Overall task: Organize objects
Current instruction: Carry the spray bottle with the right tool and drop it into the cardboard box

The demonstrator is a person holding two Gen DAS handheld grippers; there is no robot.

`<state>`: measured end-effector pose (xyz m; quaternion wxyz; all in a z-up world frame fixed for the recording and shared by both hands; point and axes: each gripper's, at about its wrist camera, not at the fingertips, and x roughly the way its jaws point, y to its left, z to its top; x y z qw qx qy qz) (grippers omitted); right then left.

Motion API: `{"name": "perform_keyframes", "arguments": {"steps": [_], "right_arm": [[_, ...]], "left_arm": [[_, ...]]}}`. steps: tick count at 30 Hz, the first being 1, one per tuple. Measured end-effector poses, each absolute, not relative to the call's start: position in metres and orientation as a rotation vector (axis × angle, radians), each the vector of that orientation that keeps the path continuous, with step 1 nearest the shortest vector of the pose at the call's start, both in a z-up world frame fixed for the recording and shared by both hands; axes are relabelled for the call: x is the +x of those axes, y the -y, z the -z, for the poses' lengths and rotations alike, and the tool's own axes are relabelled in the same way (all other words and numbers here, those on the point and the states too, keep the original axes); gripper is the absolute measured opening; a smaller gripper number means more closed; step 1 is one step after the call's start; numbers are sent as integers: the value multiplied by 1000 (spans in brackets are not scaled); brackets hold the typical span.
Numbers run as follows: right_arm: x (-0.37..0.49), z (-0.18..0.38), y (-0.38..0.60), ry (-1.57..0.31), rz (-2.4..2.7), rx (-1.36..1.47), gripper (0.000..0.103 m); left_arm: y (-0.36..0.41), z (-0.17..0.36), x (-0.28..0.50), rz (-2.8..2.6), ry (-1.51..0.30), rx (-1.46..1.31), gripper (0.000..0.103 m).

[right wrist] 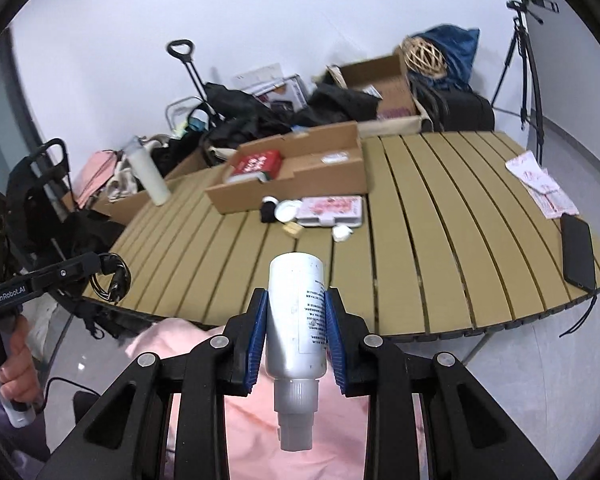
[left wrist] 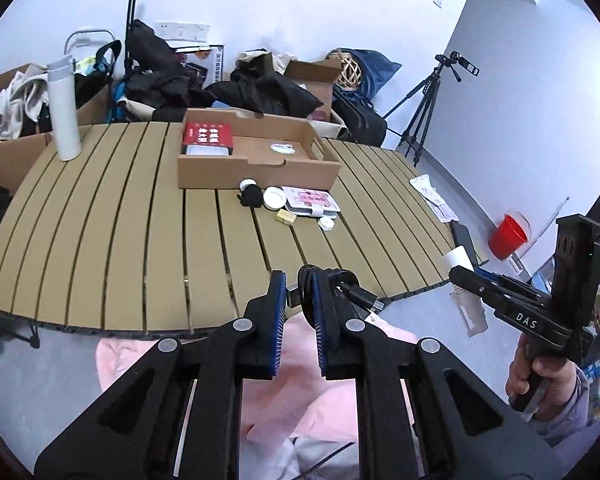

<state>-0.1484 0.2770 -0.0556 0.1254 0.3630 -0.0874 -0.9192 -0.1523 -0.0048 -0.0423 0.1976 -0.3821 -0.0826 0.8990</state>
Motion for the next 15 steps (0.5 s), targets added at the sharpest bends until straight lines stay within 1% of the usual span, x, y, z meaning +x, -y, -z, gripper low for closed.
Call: {"name": "perform_keyframes", "arguments": {"steps": [4,7,9,12,15], "right_arm": [[-150,45,-270,255,2659,1023,30],[-169,37,-268,250,2635,1006,30],[-196,27,-267,241,2613,992,30],[-259,11,-266,217,2600,994,30],[-346,3,-268,236,2576,1051,31]], "left_arm": [[3,32,-164,-2510,224,-1031,10],[1,22,-200,-2512,195,-1018,10],[-2,14,-241,-2496,198,-1038,10],[-13,6,-322,-2461,209,-1092,10],[-33,12,-412,-2405,199,-1197,10]]}}
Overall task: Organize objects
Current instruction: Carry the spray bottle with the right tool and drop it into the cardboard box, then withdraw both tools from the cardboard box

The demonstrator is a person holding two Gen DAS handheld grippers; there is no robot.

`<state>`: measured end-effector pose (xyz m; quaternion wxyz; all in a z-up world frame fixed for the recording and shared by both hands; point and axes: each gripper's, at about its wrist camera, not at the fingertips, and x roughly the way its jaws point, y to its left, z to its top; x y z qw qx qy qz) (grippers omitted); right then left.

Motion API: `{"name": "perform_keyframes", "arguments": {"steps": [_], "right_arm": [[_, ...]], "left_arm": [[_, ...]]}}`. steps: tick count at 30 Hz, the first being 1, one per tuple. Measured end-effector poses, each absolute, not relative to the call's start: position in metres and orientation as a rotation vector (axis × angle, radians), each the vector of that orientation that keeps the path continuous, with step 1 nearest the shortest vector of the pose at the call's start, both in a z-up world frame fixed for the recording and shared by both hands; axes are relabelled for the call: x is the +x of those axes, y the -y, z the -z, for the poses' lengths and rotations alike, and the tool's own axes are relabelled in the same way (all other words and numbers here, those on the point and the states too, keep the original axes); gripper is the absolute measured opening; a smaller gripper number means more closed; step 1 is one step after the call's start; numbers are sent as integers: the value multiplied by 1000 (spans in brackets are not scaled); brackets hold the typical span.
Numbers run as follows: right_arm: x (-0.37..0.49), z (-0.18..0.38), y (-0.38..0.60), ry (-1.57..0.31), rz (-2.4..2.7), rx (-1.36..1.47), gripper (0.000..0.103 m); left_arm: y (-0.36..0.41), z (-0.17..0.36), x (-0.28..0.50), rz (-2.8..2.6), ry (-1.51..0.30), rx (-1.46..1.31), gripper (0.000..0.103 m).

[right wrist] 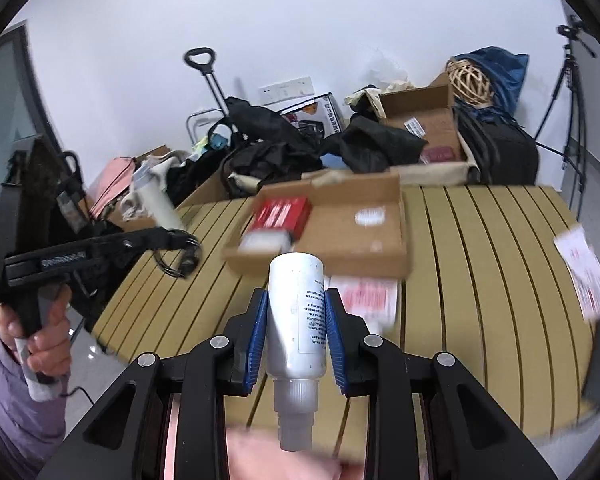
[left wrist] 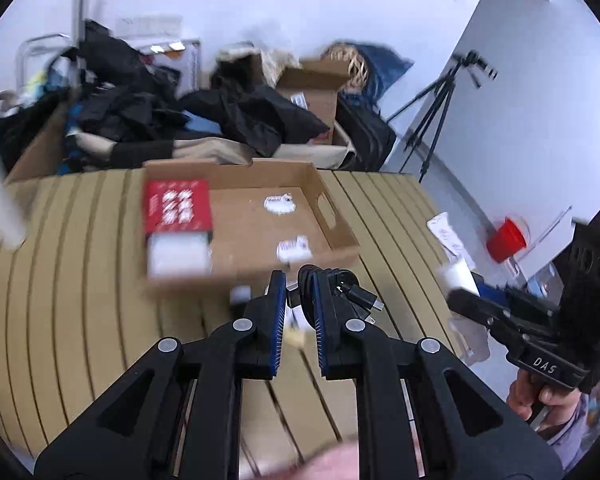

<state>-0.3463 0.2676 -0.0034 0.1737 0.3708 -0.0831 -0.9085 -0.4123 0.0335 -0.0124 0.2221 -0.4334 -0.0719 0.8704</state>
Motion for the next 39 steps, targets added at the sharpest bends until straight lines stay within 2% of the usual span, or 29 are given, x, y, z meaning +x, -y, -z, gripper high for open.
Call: {"name": "perform_keyframes", "arguments": {"steps": [3,7,13,14,15,16,17,18,19,22,23,25,27,30,34,39], "right_arm": [[-440,13,-266,216,2566,1154,31],[-555,59,-265,177,2563,1377,31],[-644,130,-258,-62,2627,1646,31],[-651,141,-256,-117,2638,1680,31],[-655,148,-256,-154,2643,1700,31],[-657,152,-255,-175,2649,1699,31],[-658,152,-254,-177,2654,1680,32],[-658,150,-254,-178,2661,1653,39],[-655,145,-254,-169,2677,1630,49],[-640,124,-257,-81,2669,1570,56],[-630,111,-258,-75,2676,1551,56],[-617,86,-261,-68,2678,1528,56],[-596,53,-266,-71,2667,1517,57],[-557,7,-273,-103,2649,1500,70],[-499,-37,-282,-71,2681,1440,71],[-402,-77,-278,-91,2704,1289,71]], "left_arm": [[-58,35,-495,-2414,119,-1309,10],[-79,85,-586,-2383,64,-1485,10],[-86,133,-637,-2437,-81,-1529,13],[-86,138,-642,-2439,-78,-1522,20],[-84,140,-642,-2446,-86,-1513,31],[-84,140,-641,-2460,-105,-1499,36],[-83,138,-638,-2472,-129,-1476,40],[-82,135,-635,-2479,-148,-1468,41],[-80,130,-630,-2484,-157,-1465,43],[-71,98,-609,-2517,-195,-1443,70],[-68,86,-603,-2535,-214,-1434,86],[-58,57,-584,-2572,-237,-1415,96],[-46,25,-563,-2583,-233,-1440,98],[-29,-13,-530,-2613,-177,-1458,98],[-17,-57,-465,-2648,-131,-1406,100],[-12,-80,-369,-2689,-150,-1307,102]]}}
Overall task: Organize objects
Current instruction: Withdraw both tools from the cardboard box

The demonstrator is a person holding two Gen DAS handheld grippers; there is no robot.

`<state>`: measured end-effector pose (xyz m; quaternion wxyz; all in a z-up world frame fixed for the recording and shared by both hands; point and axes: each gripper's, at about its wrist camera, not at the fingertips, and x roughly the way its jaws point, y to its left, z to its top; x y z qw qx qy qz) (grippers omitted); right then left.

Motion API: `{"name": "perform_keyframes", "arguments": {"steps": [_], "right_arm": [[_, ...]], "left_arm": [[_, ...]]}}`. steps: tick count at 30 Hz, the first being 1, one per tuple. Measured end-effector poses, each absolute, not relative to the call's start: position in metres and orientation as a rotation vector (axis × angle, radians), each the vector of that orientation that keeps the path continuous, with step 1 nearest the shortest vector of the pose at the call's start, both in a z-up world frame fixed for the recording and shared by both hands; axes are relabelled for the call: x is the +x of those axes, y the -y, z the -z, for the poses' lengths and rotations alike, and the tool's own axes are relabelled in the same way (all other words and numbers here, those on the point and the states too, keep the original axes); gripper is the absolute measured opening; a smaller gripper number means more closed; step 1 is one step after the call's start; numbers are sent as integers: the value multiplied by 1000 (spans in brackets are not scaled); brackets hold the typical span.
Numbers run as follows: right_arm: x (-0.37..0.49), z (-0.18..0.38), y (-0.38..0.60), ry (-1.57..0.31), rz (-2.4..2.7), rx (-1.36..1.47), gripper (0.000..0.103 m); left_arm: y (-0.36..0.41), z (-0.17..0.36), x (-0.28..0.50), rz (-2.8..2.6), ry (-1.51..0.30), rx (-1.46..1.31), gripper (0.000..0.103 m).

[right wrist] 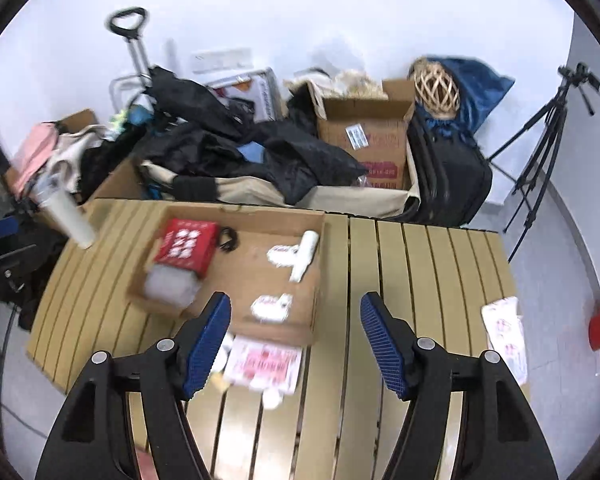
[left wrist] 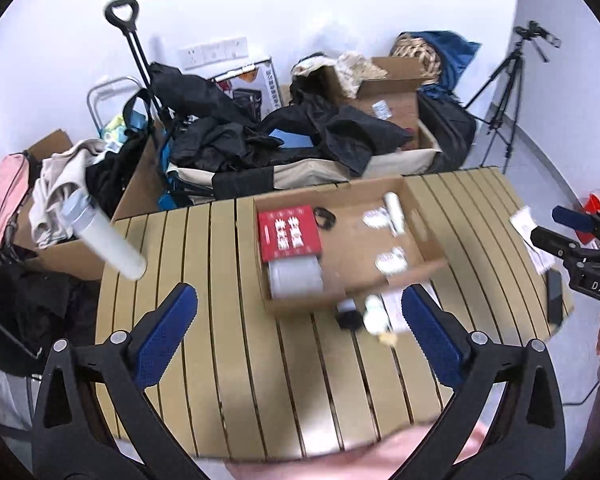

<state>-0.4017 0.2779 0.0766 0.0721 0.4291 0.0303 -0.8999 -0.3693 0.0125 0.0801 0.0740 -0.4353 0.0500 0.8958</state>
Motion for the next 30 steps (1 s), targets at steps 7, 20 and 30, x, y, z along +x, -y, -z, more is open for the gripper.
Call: {"name": "perform_keyframes", "arguments": {"steps": [7,20,30], "right_arm": [[-236,-72,-270,-138,2682,1080,81],[-76,22,-255,3,2707,1084,81],[-121,60,-270,90,2705,1127,81]], "left_arm": [[-3,-72,-200,-2654,-140,-1095,103],[21,18,-67,-2705,33,-1187,103],[16,59,-135,-2680,47,-1204,103]]}}
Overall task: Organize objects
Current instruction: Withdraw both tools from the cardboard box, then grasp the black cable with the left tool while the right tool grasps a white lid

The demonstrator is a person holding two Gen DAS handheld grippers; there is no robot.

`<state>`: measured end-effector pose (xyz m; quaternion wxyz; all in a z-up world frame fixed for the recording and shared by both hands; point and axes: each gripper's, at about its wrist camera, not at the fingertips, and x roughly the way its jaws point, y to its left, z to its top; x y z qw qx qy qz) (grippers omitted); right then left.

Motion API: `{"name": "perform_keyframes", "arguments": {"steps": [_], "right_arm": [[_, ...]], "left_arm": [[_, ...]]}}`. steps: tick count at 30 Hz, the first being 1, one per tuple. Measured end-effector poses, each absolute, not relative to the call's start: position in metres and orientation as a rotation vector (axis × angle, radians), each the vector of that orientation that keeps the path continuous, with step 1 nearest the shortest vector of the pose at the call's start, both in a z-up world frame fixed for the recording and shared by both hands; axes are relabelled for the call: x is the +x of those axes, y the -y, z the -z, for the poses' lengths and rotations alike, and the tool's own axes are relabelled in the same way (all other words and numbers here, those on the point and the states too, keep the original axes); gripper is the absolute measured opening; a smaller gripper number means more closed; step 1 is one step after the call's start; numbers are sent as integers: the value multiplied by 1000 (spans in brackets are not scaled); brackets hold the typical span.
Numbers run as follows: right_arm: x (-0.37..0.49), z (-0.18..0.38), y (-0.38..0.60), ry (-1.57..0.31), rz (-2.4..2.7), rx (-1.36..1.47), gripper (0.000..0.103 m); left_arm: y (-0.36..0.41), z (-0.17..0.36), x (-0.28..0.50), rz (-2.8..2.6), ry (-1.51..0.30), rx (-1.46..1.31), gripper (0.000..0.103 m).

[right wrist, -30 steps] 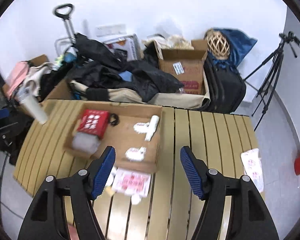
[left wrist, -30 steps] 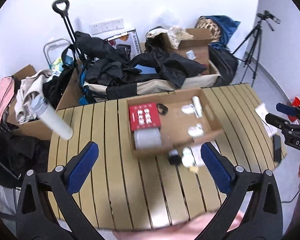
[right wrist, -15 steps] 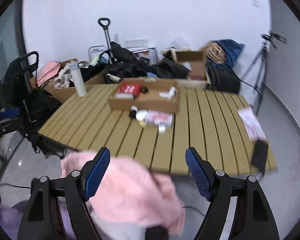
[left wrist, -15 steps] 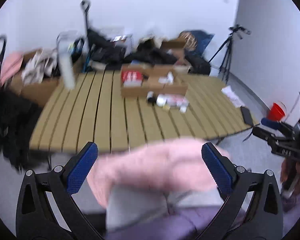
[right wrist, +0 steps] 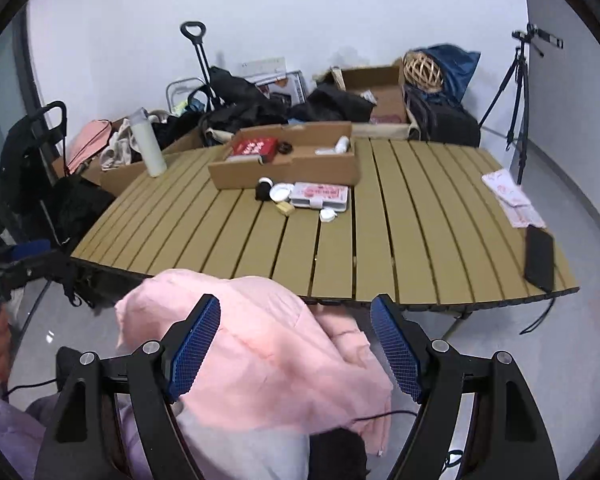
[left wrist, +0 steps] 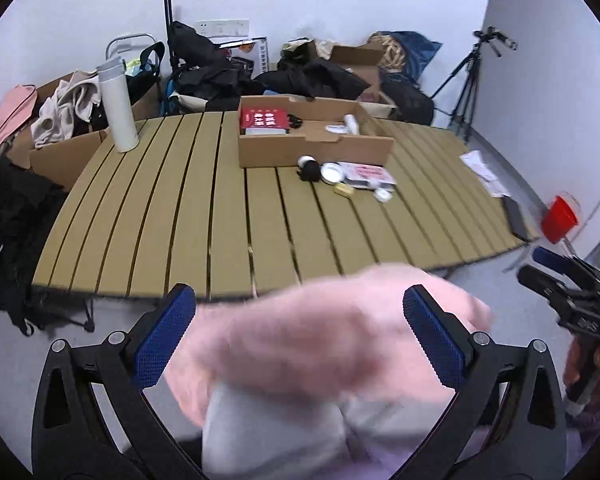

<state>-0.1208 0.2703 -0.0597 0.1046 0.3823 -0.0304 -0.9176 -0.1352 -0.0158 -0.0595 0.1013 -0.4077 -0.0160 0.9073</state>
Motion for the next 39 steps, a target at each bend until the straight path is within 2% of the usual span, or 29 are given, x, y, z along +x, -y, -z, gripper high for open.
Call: {"name": "perform_keyframes", "arguments": {"steps": [4,6,8,12,17,20,22,27,29,31,35,39], "right_arm": [[-171,81,-266,78,2653,1129,81],[-197,89,-257,20,2635,1144,79],[-228,96,-248,-39,2628,1184,70],[-283,107,-242,-14,2563,1219,57],[-338,121,-228,-136,2509,1200,51],[-375,137,-216,-207,2451,1196,49],[-397,146,-207,-241,2412,1197,43],[-434,173,-179,-338,2341,1194,38],[-443,190,-168,-404,2331,1225,28],[-442,195,-164,-435,2361,1190,7],[-430,180,-168,-366,2382,1214,7],[-387,127,-180,-339,2442,1127,7]], "left_arm": [[9,85,-215,-2593,144,-1248,100],[0,98,-258,-2561,171,-1299,91],[-14,113,-303,-2545,149,-1327,88],[-33,149,-370,-2531,190,-1405,77],[-42,183,-423,-2478,324,-1420,73],[-47,204,-439,-2366,345,-1489,29],[-39,203,-435,-2361,387,-1482,28],[-9,191,-398,-2373,422,-1465,28],[6,187,-381,-2399,437,-1475,28],[16,184,-367,-2430,436,-1508,28],[31,161,-337,-2473,432,-1499,28],[36,114,-295,-2549,362,-1377,28]]}}
